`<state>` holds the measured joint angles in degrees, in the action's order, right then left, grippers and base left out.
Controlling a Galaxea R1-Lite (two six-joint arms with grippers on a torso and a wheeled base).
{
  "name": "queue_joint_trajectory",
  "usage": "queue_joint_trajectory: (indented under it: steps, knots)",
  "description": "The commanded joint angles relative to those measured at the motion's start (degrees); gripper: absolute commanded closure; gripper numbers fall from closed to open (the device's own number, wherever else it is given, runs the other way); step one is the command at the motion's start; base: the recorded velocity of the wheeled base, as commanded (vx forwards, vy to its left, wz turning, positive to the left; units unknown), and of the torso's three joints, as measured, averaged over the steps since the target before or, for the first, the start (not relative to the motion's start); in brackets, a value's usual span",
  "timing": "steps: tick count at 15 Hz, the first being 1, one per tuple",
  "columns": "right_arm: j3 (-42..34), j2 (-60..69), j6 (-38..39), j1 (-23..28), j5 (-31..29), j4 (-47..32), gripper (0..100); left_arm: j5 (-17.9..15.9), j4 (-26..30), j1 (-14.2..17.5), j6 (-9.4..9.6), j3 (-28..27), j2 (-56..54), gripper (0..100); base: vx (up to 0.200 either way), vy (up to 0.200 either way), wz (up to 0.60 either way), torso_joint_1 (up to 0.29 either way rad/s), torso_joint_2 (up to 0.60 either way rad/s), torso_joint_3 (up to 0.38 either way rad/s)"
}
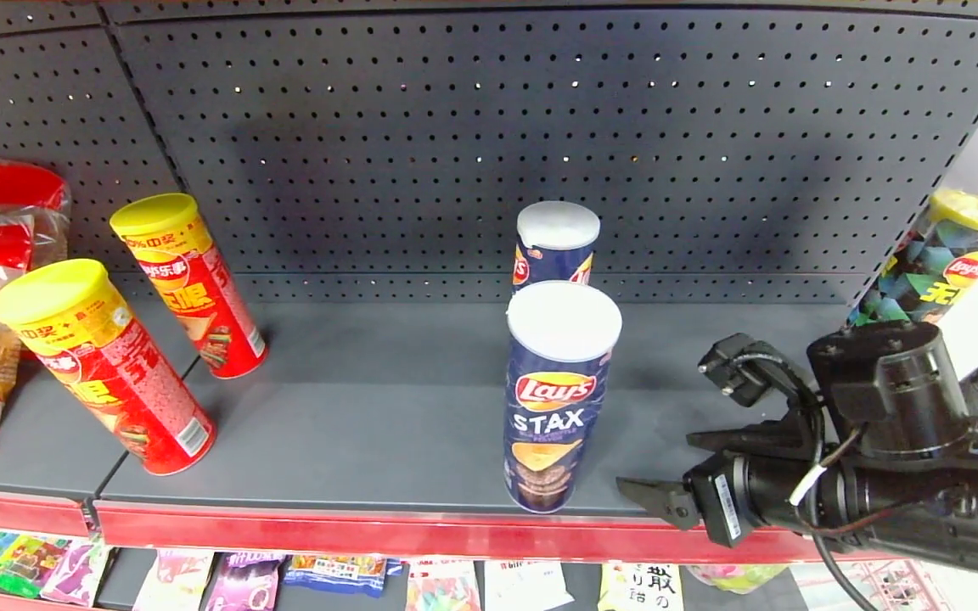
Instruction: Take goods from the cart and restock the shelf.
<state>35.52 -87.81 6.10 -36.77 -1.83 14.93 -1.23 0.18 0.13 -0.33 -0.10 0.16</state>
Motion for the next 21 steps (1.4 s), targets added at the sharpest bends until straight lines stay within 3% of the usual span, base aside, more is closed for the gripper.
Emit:
queue_joint_trajectory:
  steps: [1, 21]
  knots:
    - [0.69, -1.31, -0.03, -0.85, -0.19, 0.01, 0, 0.0, -0.01, 0.04, -0.02, 0.01, 0.02, 0, 0.0, 0.0, 0.0, 0.0, 0.0, 0.0]
    - [6.31, -7.64, -0.03, -2.52, -1.34, 0.01, 0, 0.0, -0.01, 0.04, -0.02, 0.01, 0.02, 0, 0.0, 0.0, 0.0, 0.0, 0.0, 0.0]
